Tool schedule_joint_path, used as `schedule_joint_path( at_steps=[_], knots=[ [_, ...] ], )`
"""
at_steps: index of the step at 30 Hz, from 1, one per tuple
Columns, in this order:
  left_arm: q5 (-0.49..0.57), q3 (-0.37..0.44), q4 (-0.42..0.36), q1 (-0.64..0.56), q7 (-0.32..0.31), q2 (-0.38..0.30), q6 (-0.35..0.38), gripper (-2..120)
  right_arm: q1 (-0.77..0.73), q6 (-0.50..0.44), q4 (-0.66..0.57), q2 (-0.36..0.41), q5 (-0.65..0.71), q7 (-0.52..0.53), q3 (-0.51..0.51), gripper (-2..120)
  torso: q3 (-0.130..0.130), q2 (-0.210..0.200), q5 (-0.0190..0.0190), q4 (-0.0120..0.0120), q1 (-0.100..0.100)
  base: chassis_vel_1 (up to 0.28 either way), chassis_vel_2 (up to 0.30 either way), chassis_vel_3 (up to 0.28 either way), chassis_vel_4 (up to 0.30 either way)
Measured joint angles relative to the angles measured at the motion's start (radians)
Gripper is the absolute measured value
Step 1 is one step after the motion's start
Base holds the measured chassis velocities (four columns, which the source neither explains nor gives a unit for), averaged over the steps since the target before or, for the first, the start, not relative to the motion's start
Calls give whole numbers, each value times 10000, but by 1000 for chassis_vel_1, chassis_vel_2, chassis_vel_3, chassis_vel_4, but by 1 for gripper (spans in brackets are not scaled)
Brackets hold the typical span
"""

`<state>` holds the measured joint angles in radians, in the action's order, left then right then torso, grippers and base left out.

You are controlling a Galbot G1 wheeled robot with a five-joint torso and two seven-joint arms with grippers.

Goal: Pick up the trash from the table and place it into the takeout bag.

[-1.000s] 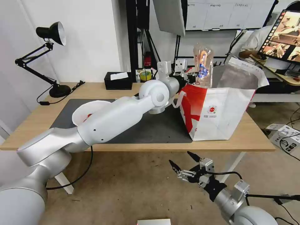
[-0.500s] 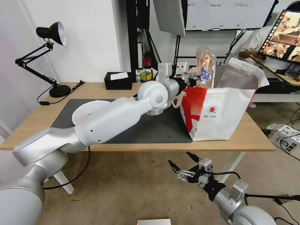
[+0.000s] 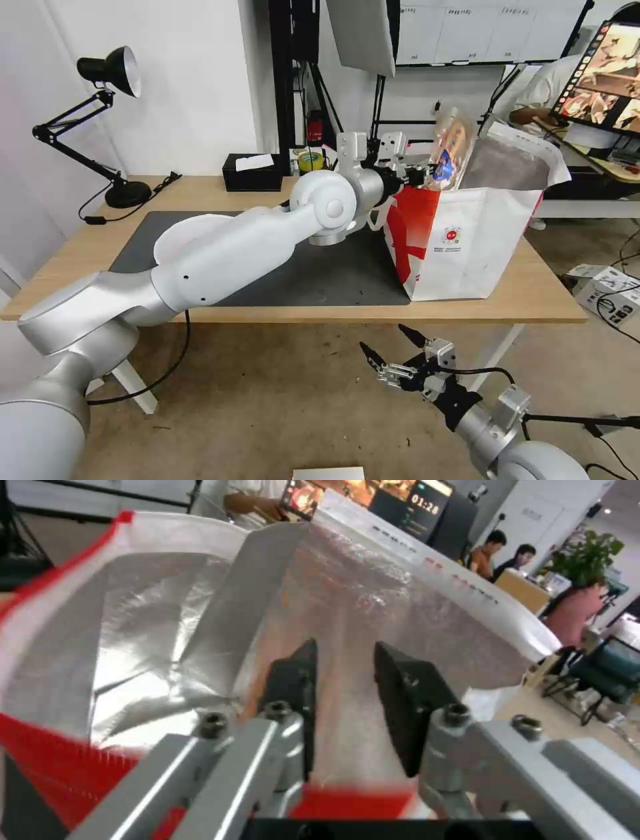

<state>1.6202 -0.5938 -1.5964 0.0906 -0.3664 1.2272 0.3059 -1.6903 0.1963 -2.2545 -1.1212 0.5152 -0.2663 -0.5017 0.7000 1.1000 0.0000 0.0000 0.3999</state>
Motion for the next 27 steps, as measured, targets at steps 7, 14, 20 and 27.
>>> schedule_joint_path(
  at_steps=[7,14,20,27],
  knots=[
    [160,78,75,3,-5,70,81,56,23,6,18,17,8,10,-7,100,0,0,0,0,0,0,0,0,0],
    [124,424,-58,-125,63,-74,-39,83,88,23,41,98,70,13,-11,100,0,0,0,-1,0,0,0,0,0],
    [-558,627,-653,-274,763,-1024,-324,103,187,41,38,187,220,24,-6,100,0,0,0,1,0,0,0,0,0],
    [-1480,1003,-1189,-1030,1479,-2335,-767,113,321,10,-29,276,516,244,36,100,0,0,-2,1,0,0,0,0,0]
  ],
)
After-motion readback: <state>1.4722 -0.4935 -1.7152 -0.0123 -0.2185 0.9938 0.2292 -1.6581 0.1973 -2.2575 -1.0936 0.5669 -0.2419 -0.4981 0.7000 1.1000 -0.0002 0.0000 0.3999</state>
